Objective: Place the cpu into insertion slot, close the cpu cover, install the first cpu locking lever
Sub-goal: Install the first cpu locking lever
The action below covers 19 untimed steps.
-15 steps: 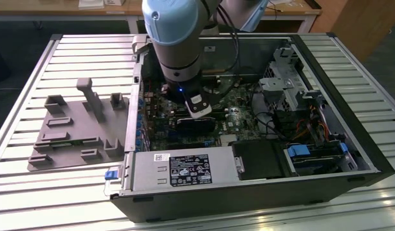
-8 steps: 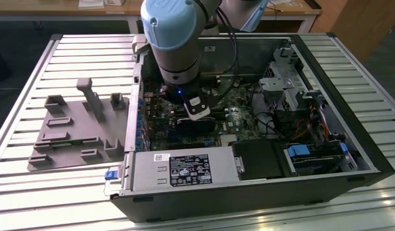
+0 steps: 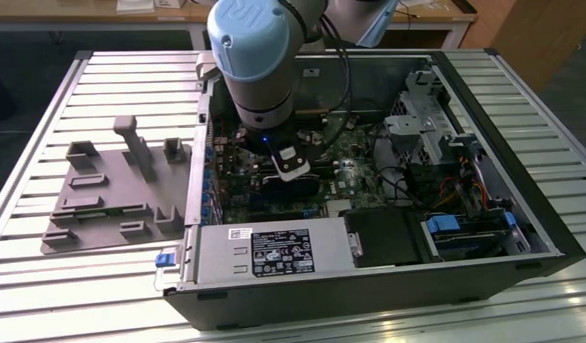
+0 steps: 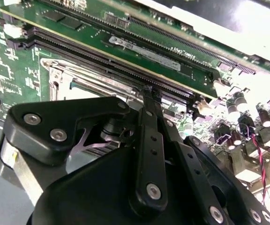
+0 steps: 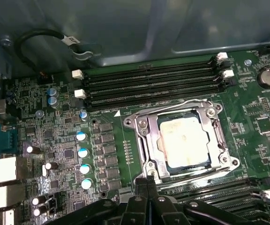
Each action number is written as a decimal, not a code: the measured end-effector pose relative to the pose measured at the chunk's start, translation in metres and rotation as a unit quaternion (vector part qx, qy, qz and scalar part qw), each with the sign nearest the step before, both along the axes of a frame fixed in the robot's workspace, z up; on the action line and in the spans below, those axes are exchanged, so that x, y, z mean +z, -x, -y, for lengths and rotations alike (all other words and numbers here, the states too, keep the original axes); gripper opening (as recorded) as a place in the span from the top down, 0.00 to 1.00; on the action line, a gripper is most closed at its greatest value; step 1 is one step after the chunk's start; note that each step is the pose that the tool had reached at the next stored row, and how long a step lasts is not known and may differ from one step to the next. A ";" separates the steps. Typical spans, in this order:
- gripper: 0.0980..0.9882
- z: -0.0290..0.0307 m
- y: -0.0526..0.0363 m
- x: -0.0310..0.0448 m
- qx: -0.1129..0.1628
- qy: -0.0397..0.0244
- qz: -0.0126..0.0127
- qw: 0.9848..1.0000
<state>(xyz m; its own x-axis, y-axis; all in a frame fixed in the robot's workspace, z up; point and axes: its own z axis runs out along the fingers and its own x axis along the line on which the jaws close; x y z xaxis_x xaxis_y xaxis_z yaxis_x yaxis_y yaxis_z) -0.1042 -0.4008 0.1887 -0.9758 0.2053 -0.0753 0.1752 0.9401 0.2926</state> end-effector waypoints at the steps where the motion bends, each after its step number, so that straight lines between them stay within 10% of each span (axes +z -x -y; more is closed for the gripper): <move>1: 1.00 0.0001 0.0004 -0.0009 0.000 0.000 0.000 1.000; 19: 1.00 0.0001 0.0017 -0.0022 0.002 -0.002 0.001 1.000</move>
<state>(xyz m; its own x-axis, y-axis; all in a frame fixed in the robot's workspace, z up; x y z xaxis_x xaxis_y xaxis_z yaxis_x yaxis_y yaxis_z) -0.1060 -0.4010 0.1865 -0.9764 0.2023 -0.0760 0.1716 0.9395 0.2963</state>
